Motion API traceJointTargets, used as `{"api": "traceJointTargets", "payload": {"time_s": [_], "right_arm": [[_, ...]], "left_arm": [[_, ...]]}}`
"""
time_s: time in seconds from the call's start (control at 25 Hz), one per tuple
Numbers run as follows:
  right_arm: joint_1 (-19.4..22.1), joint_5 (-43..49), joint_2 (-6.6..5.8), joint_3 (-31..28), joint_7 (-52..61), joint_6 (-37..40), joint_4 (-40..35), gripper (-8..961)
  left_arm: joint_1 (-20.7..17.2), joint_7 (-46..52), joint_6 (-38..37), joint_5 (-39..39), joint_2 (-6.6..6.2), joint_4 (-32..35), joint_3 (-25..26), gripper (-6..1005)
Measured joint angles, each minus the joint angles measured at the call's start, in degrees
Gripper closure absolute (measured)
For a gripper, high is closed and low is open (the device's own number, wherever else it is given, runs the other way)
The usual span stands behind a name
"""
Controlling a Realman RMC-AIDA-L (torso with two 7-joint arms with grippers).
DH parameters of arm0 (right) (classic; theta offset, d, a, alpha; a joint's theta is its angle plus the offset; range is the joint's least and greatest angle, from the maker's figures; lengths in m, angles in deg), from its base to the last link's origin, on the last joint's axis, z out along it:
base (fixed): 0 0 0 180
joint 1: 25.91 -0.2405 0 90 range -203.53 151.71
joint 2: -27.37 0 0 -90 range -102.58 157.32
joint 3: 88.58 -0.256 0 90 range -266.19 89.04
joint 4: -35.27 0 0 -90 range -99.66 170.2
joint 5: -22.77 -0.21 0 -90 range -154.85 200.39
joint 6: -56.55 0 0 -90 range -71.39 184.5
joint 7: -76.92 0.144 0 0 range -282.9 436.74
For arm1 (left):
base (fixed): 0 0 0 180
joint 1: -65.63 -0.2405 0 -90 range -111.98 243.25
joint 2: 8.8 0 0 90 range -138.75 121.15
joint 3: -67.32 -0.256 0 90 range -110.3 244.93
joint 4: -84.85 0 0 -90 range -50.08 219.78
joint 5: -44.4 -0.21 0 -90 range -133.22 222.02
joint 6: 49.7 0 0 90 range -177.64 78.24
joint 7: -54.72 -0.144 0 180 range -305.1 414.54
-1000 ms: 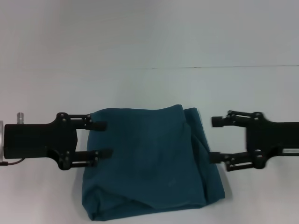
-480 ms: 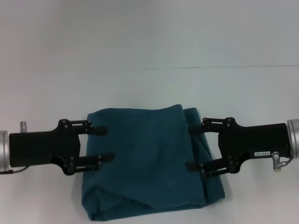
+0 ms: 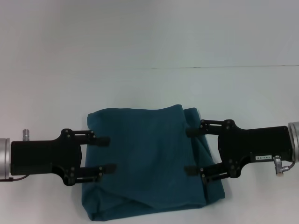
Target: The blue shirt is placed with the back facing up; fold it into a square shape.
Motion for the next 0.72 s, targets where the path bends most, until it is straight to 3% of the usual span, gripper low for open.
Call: {"api": "traceJointTargets", "payload": {"time_s": [0.72], "right_arm": [[0.01, -0.04, 0.63, -0.18, -1.45, 0.04, 0.31, 15]], "left_arm": [[0.48, -0.11, -0.49, 0.29, 0.0, 0.77, 0.01, 348]]}}
